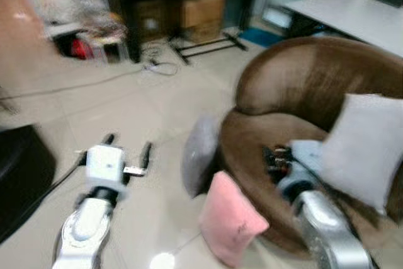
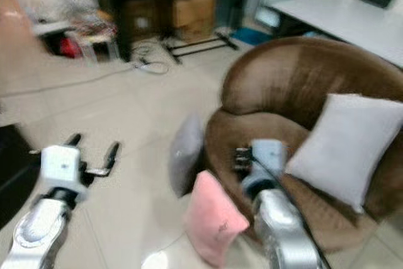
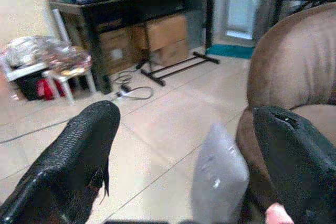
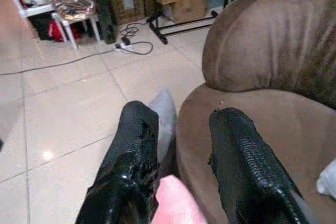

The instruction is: Move the pillow to the sofa from floor

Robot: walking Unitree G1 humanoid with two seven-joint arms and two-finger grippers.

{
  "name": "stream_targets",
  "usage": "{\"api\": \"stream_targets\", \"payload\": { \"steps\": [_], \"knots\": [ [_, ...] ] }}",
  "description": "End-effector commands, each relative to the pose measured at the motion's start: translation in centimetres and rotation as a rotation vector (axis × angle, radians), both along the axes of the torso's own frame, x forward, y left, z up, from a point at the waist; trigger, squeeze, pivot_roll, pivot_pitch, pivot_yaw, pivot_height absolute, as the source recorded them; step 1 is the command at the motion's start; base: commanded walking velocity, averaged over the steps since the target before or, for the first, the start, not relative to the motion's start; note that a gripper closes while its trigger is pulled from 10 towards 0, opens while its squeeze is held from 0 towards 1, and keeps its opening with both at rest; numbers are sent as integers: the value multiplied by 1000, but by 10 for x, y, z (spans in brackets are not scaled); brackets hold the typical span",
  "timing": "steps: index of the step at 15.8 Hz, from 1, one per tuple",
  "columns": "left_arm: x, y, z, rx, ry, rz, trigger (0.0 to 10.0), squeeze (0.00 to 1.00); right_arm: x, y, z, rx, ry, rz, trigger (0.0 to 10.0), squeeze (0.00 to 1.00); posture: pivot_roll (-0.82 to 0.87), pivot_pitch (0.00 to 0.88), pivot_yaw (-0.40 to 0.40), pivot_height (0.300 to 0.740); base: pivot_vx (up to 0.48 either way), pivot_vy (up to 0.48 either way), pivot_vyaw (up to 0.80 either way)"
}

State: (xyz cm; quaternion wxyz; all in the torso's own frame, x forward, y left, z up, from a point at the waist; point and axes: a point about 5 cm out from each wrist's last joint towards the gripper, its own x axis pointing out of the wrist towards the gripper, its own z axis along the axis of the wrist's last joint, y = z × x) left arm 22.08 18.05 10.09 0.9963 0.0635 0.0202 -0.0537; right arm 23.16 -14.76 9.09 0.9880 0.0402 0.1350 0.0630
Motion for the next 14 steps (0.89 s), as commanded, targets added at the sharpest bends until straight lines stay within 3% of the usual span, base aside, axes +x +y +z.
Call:
{"api": "stream_targets", "payload": {
  "steps": [1, 4, 7, 9, 14],
  "knots": [
    [4, -11, 5, -9, -21, -44, 10000, 0, -2, -15, -1, -30, 2, -49, 10000, 0, -86, 0, -28, 740, 368, 0, 0],
    [11, -12, 6, -8, -26, -44, 10000, 0, 2, -17, 1, -24, -18, -56, 10000, 0, -89, 0, -18, 740, 350, 0, 0],
    [18, -8, 8, -8, -45, -14, 10000, 0, 6, -21, 2, 17, -27, -84, 10000, 0, -107, 0, 9, 730, 0, 0, 0],
    [23, -7, 7, 24, -38, -6, 10000, 0, 10, -27, 2, -9, -38, -110, 10000, 0, -118, 0, 21, 710, 0, 0, 0],
    [28, -8, 7, 45, -50, -6, 10000, 0, 16, -24, 6, 16, -46, -90, 10000, 0, -117, 0, 12, 690, 0, 0, 0]
  ]
}}
